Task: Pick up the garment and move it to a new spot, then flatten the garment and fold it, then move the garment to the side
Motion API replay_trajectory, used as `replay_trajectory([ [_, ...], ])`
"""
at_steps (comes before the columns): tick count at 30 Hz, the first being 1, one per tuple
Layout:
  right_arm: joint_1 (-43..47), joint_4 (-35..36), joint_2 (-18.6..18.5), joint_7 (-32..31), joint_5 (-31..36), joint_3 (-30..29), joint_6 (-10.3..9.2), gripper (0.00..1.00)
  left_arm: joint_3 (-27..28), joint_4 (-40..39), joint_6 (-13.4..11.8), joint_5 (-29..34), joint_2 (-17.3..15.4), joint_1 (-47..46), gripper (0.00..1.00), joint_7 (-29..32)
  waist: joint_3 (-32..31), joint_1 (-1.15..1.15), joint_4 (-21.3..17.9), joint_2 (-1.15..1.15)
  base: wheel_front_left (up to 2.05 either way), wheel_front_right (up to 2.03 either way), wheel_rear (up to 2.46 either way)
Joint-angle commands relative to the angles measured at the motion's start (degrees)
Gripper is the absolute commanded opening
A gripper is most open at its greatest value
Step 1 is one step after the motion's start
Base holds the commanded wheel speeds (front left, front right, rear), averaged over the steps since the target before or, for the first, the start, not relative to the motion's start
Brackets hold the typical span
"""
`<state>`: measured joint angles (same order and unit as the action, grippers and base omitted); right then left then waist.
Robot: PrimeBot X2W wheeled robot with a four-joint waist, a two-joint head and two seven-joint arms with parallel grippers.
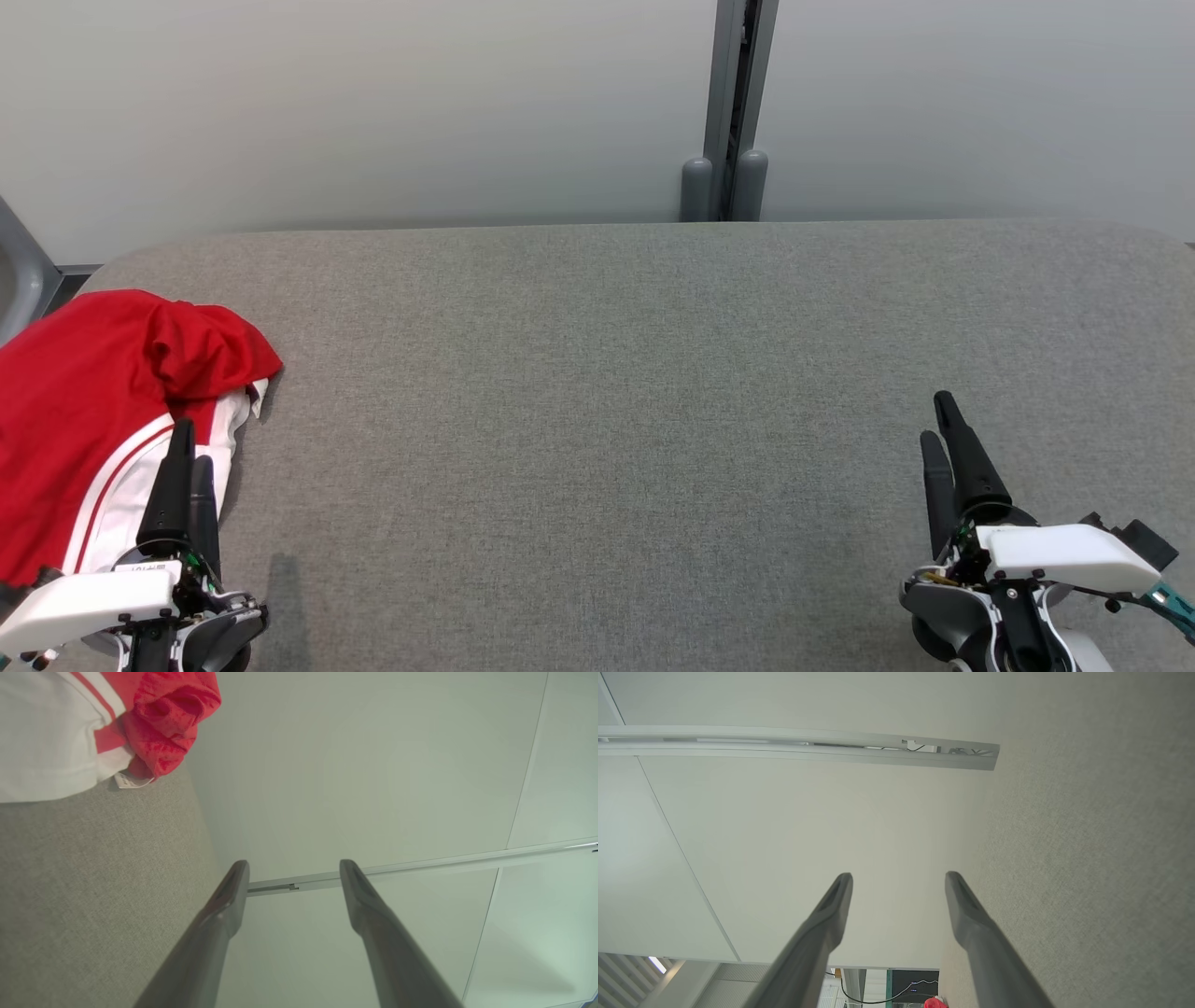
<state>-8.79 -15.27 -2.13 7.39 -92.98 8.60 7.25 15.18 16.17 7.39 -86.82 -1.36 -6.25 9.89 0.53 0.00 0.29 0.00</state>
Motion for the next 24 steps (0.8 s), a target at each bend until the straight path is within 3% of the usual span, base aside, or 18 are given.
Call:
replay_trajectory([
  [1, -0.68, 1.83, -0.43, 0.65, 1.48, 0.06, 0.20, 1.00, -0.76, -1.60, 0.05, 1.63, -0.91, -1.09, 1.00, -1.08, 0.02, 0.00, 0.03, 0.00, 0.00, 0.00, 0.00],
  [14, -0.46, 4.08, -0.68, 1.97, 14.53, -1.06, 0.23, 1.00, -3.34, -3.41, 0.07, 13.37, -1.09, -0.75, 1.00, -5.28, 0.16, 0.00, 0.15, 0.00, 0.00, 0.00, 0.00],
  [24, -0.16, 4.73, -0.95, 2.90, 26.94, -0.93, 0.25, 1.00, -5.32, -5.25, -1.55, 26.97, -1.19, -0.04, 1.00, -8.37, 0.22, 0.00, 0.11, 0.00, 0.00, 0.00, 0.00],
])
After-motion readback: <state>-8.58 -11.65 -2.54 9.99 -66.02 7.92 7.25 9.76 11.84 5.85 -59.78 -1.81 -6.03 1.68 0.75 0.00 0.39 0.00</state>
